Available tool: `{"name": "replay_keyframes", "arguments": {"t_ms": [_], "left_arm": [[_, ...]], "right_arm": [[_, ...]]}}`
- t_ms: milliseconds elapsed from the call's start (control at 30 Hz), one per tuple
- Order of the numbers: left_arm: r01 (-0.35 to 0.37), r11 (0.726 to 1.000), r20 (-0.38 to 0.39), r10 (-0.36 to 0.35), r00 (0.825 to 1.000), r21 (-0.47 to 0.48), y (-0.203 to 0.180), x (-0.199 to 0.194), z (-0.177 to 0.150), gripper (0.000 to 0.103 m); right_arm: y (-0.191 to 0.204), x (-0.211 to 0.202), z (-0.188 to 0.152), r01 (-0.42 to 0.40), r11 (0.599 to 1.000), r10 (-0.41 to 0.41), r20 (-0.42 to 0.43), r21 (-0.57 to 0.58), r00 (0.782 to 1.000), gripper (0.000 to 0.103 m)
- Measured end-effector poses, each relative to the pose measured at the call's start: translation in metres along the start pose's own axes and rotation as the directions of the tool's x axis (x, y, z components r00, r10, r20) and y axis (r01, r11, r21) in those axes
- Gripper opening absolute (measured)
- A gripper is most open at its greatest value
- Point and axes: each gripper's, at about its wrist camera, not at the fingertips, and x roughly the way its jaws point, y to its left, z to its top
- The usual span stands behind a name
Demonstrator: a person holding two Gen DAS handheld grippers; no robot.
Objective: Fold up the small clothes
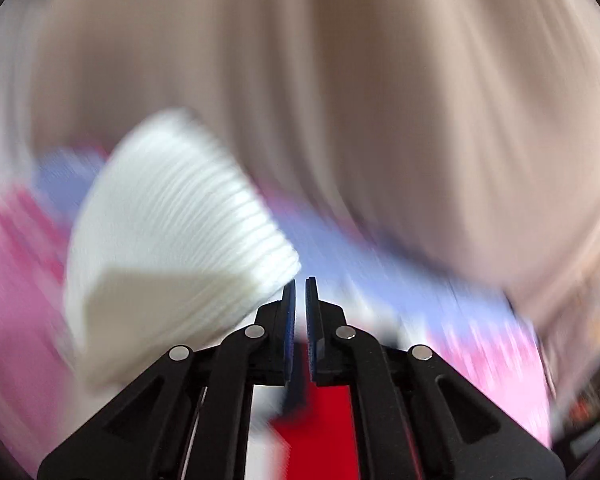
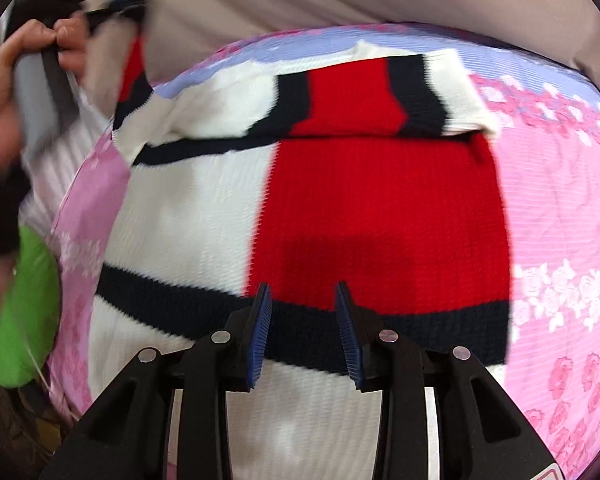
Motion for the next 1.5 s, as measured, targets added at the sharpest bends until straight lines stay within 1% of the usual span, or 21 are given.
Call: {"name": "replay_keyframes", "arguments": {"t_ms": [67,133,233,367,400,467,600,733,767,833,867,933,1000,1100,1167,1233,1300,1367,1400,1467,1500], "left_arm": [[0.0,0.999,-0.128,-0.004,0.992,-0.037,-0.011,0.019,-0.057,0.006],[-0.049,0.994,-0.169,0.032,0.985,-0.097,0.001,0.022,-0.085,0.017],[-0.128,0.971,-0.168,0.095,0.981,-0.2,0.04,0.009,-0.096,0.037],[-0.222,0.899,-0.136,0.184,0.974,-0.377,0.111,0.0,-0.076,0.046],[-0.233,0.866,-0.139,0.191,0.972,-0.443,0.134,-0.002,-0.069,0.046],[-0.238,0.81,-0.132,0.198,0.971,-0.535,0.168,-0.002,-0.059,0.046],[-0.273,0.769,-0.164,0.218,0.962,-0.578,0.2,0.008,-0.041,0.046],[-0.256,0.727,-0.173,0.19,0.967,-0.637,0.213,0.015,-0.041,0.045],[-0.264,0.729,-0.177,0.195,0.965,-0.632,0.214,0.014,-0.04,0.044],[-0.268,0.732,-0.18,0.198,0.964,-0.627,0.212,0.014,-0.039,0.043],[-0.268,0.734,-0.182,0.198,0.963,-0.624,0.211,0.014,-0.039,0.043],[-0.268,0.738,-0.185,0.194,0.963,-0.619,0.213,0.014,-0.04,0.043],[-0.268,0.744,-0.186,0.193,0.963,-0.612,0.214,0.015,-0.042,0.043],[-0.277,0.749,-0.19,0.203,0.961,-0.602,0.211,0.015,-0.041,0.043],[-0.271,0.741,-0.189,0.195,0.962,-0.615,0.206,0.014,-0.04,0.043],[-0.255,0.733,-0.184,0.178,0.967,-0.631,0.202,0.015,-0.039,0.044],[-0.249,0.724,-0.177,0.176,0.968,-0.643,0.2,0.015,-0.038,0.044],[-0.241,0.709,-0.17,0.171,0.97,-0.663,0.201,0.014,-0.039,0.044],[-0.239,0.702,-0.169,0.17,0.971,-0.671,0.202,0.015,-0.04,0.044],[-0.24,0.688,-0.17,0.169,0.971,-0.685,0.203,0.017,-0.041,0.044],[-0.245,0.685,-0.175,0.172,0.969,-0.686,0.204,0.019,-0.041,0.043]], "right_arm": [[-0.016,-0.005,0.001,0.029,0.999,-0.03,0.012,0.022,0.999,0.034],[-0.034,-0.011,0.003,0.065,0.997,-0.066,0.037,0.038,0.997,0.04],[-0.056,-0.012,0.01,0.093,0.994,-0.096,0.06,0.057,0.994,0.045],[-0.066,0.005,0.046,0.073,0.996,-0.077,0.079,0.053,0.994,0.053],[-0.063,0.011,0.059,0.084,0.996,-0.088,0.088,0.041,0.992,0.056],[-0.046,0.018,0.08,0.124,0.991,-0.118,0.137,-0.04,0.984,0.056],[0.019,0.046,0.105,0.179,0.913,-0.105,0.214,-0.366,0.971,0.063],[0.059,0.094,0.112,0.167,0.833,-0.097,0.158,-0.527,0.983,0.064],[0.064,0.107,0.114,0.166,0.82,-0.107,0.138,-0.548,0.985,0.062],[0.068,0.125,0.119,0.151,0.815,-0.115,0.099,-0.559,0.988,0.029],[0.065,0.126,0.127,0.116,0.834,-0.091,0.072,-0.54,0.993,0.0],[0.047,0.098,0.155,0.015,0.923,0.025,0.098,-0.385,0.995,0.001],[0.004,0.055,0.184,-0.108,0.984,0.135,0.191,-0.143,0.972,0.001],[-0.088,0.021,0.197,-0.244,0.946,0.172,0.305,0.215,0.937,0.002],[-0.147,0.04,0.196,-0.21,0.899,0.117,0.25,0.384,0.961,0.003],[-0.175,0.074,0.194,-0.123,0.9,0.074,0.131,0.417,0.989,0.004],[-0.19,0.094,0.19,-0.152,0.876,0.123,0.092,0.458,0.988,0.011],[-0.192,0.094,0.187,-0.223,0.853,0.183,0.131,0.472,0.974,0.018],[-0.19,0.091,0.184,-0.25,0.85,0.2,0.156,0.463,0.967,0.036],[-0.185,0.088,0.179,-0.271,0.849,0.206,0.187,0.455,0.96,0.058],[-0.181,0.09,0.178,-0.274,0.852,0.211,0.186,0.446,0.959,0.058]]}}
